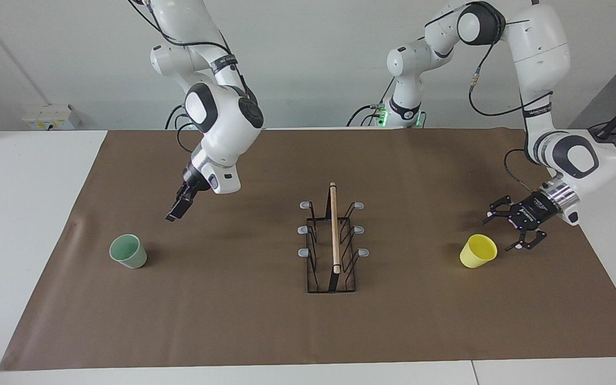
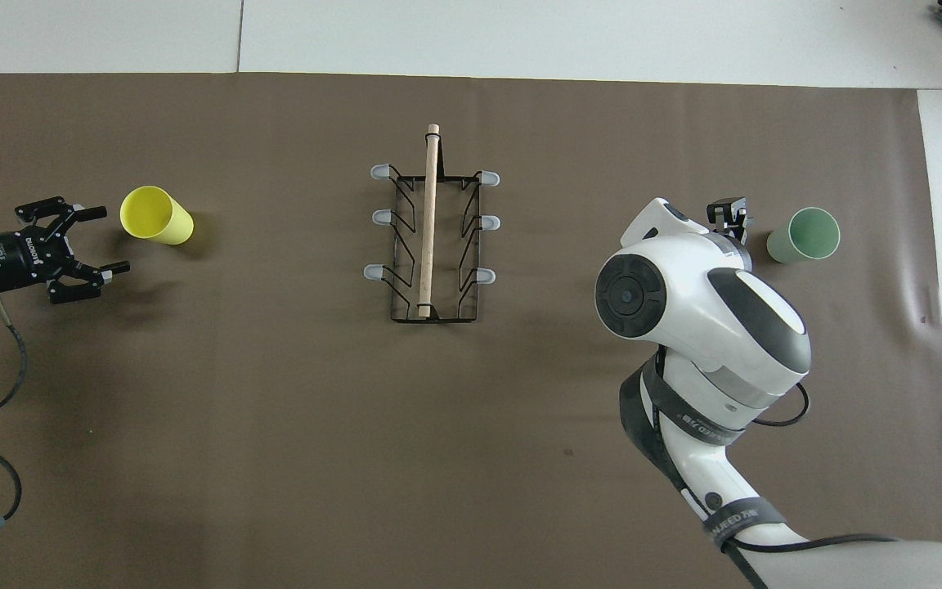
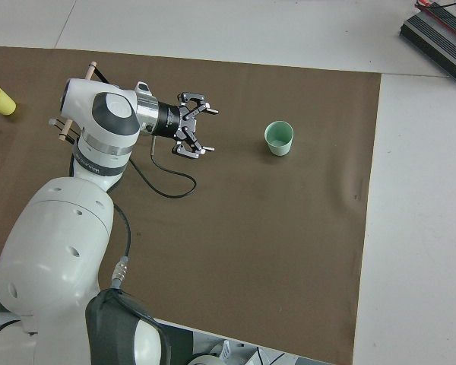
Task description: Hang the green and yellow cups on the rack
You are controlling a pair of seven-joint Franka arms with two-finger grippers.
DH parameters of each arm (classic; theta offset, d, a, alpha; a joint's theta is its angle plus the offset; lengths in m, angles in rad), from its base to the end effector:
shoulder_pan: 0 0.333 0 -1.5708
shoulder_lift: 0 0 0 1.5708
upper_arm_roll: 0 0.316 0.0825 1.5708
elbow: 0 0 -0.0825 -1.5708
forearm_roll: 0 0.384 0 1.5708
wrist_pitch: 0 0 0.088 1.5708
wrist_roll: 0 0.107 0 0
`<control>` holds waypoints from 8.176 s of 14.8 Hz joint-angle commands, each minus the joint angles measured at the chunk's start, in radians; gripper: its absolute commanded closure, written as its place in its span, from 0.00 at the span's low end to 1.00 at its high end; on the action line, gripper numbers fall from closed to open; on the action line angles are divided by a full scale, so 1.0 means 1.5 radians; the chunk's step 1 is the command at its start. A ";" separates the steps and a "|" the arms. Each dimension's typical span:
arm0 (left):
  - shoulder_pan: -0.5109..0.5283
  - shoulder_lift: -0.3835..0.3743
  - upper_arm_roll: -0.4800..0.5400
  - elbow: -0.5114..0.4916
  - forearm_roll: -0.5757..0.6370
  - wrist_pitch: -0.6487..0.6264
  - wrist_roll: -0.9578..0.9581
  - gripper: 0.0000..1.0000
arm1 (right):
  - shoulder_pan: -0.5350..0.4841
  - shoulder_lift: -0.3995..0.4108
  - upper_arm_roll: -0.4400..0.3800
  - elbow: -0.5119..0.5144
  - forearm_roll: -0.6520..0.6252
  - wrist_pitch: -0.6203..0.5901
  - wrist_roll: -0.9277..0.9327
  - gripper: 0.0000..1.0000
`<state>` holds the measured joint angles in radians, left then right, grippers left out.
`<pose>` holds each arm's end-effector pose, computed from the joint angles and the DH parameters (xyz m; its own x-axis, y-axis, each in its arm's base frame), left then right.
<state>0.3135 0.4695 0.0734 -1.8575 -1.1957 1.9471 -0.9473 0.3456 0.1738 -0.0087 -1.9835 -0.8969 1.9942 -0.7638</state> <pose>0.6019 0.1746 0.2716 -0.2580 0.4629 -0.8480 0.9023 0.4293 -0.0401 0.5666 0.1478 0.3856 0.1129 0.7416 -0.6613 0.9585 0.0940 0.2691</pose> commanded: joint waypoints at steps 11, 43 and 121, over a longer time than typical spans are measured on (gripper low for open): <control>0.050 0.048 -0.078 -0.023 -0.154 0.014 0.137 0.00 | -0.032 0.120 0.001 -0.050 -0.213 0.126 -0.001 0.00; 0.010 -0.034 -0.095 -0.004 -0.082 0.086 0.316 1.00 | -0.250 0.151 0.001 -0.056 -0.526 0.322 0.113 0.00; -0.860 -0.043 0.047 0.107 1.429 -0.167 -0.923 1.00 | -0.068 -0.096 0.120 -0.085 1.759 0.447 -0.616 1.00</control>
<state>-0.9545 0.4059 0.1290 -1.6830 0.9300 1.6818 -2.3059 0.2214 0.0311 0.1672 -2.1046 1.6855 2.6191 -1.6576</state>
